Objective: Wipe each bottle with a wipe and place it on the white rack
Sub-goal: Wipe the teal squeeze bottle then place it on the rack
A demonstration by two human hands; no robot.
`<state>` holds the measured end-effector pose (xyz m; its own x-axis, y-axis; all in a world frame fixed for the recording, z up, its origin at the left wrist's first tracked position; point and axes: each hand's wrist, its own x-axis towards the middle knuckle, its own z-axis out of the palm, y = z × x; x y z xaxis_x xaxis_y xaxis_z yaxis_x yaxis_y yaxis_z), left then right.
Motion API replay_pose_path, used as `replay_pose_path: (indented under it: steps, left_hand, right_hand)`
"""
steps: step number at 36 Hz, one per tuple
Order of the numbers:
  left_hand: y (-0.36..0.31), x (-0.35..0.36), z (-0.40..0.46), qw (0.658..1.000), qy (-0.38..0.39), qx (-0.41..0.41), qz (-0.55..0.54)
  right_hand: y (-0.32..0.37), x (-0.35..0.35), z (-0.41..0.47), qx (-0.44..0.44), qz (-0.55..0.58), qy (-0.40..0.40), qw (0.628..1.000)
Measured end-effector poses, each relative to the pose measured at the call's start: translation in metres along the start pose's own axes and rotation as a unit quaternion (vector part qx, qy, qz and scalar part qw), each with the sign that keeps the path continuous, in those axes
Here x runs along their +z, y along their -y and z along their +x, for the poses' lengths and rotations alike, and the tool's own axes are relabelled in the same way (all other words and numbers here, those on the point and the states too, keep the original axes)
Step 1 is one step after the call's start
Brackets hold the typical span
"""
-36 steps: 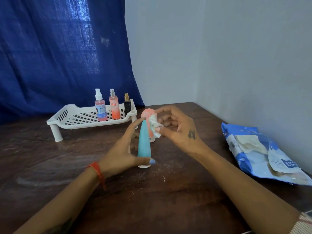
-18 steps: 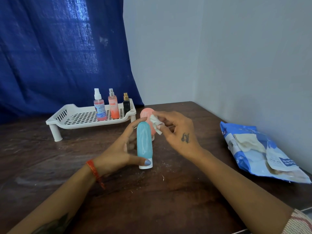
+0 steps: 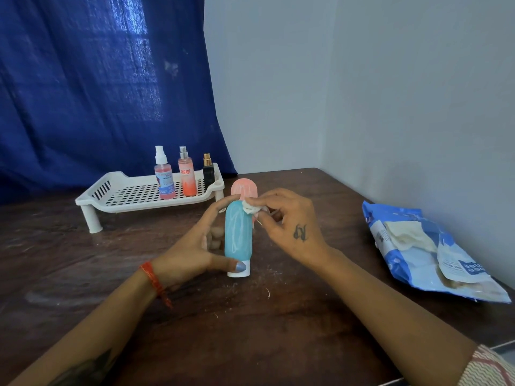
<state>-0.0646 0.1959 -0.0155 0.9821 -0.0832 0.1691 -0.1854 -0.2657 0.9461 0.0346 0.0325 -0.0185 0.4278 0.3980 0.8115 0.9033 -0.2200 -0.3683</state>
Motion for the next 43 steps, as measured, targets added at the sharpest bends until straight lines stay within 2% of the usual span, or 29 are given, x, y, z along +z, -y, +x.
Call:
replay_pose_path:
  steps: [11, 14, 21, 32, 43]
  left_hand:
    - [0.001, 0.0, 0.0, 1.0, -0.008, 0.005, 0.019]
    - [0.0, 0.001, 0.0, 1.0, -0.001, 0.006, 0.025]
    - [-0.002, 0.002, 0.0, 1.0, -0.012, -0.003, 0.025]
    - [-0.001, 0.001, 0.0, 1.0, -0.007, 0.004, 0.025]
    - [0.001, 0.0, 0.001, 0.999, -0.001, 0.002, 0.032]
  right_hand:
    - [0.012, 0.001, 0.0, -0.044, 0.045, -0.017, 0.998]
    - [0.008, 0.001, 0.0, -0.017, 0.027, -0.039, 0.999]
    - [0.005, -0.001, -0.001, 0.057, -0.017, -0.013, 0.998]
    - [0.012, 0.0, 0.001, -0.024, 0.041, -0.021, 0.999]
    - [0.006, 0.0, 0.0, 0.047, 0.001, -0.02, 0.999]
